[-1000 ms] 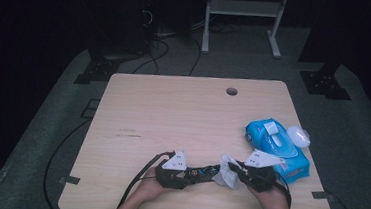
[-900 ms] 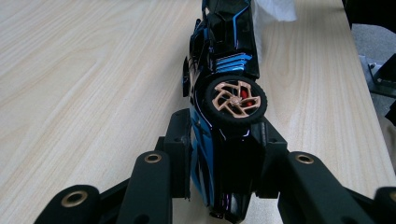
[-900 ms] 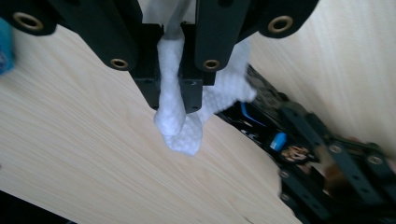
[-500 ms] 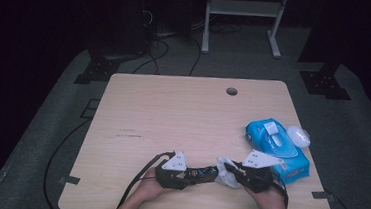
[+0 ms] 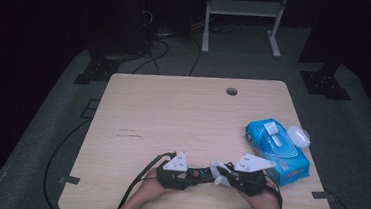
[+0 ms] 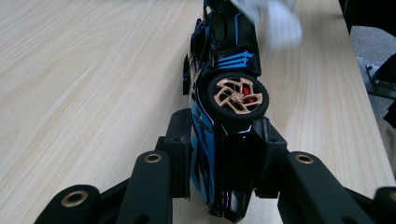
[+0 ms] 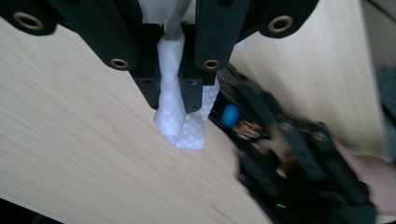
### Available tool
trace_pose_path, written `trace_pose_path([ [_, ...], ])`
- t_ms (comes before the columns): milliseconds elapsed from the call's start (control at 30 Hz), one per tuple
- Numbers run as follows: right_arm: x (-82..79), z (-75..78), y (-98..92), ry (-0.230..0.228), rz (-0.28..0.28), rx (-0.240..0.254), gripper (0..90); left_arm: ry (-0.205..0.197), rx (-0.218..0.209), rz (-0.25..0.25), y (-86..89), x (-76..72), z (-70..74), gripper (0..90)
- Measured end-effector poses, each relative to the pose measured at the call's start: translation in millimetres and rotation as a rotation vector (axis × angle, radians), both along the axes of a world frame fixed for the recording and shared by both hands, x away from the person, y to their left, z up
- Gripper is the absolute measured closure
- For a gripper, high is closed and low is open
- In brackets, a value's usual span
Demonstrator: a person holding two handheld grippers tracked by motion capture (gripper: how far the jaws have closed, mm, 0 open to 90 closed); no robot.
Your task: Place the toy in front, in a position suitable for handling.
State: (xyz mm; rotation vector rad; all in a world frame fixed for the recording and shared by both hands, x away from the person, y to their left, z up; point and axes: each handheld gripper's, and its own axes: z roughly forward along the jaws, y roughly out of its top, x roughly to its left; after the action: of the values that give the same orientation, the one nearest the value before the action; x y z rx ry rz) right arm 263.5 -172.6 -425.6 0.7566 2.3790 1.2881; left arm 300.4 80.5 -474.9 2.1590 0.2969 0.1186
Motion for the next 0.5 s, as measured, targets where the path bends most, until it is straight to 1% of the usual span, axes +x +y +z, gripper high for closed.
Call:
trace_pose_path([
  [33,-0.6,-0.6,5.8,-0.009,0.016,-0.013,82.4,-0.003,0.003,-0.003,-0.2,-0.2,0.1,65.2],
  [100,-0.3,-1.0,10.4,-0.03,0.019,-0.042,82.5,0.001,0.0,0.0,0.8,-0.4,-0.2,65.3],
  [167,4.0,-0.3,6.4,-0.029,-0.015,-0.041,82.6,0.002,-0.001,0.002,1.2,-0.8,-0.3,65.3],
  [200,6.0,-0.8,3.0,-0.025,-0.044,-0.044,82.6,0.001,0.0,0.001,0.9,-1.0,-0.2,65.3],
  [267,7.0,-1.0,1.3,-0.007,-0.064,-0.023,82.7,0.0,0.001,-0.001,-0.5,-0.9,-0.1,65.3],
  [300,6.0,-0.9,3.8,-0.013,-0.059,-0.026,82.6,0.0,0.004,-0.002,-1.1,-0.9,0.1,65.3],
  [367,3.2,-1.5,13.0,-0.01,-0.027,-0.014,82.6,-0.001,0.007,-0.005,-1.4,-0.9,0.3,65.3],
  [433,2.0,-2.8,21.3,-0.016,0.01,-0.023,82.5,-0.001,0.003,-0.004,-0.8,-1.0,0.0,65.3],
  [500,3.3,-2.4,21.8,-0.017,0.013,-0.031,82.5,0.001,0.003,-0.004,-0.3,-1.4,0.0,65.3],
])
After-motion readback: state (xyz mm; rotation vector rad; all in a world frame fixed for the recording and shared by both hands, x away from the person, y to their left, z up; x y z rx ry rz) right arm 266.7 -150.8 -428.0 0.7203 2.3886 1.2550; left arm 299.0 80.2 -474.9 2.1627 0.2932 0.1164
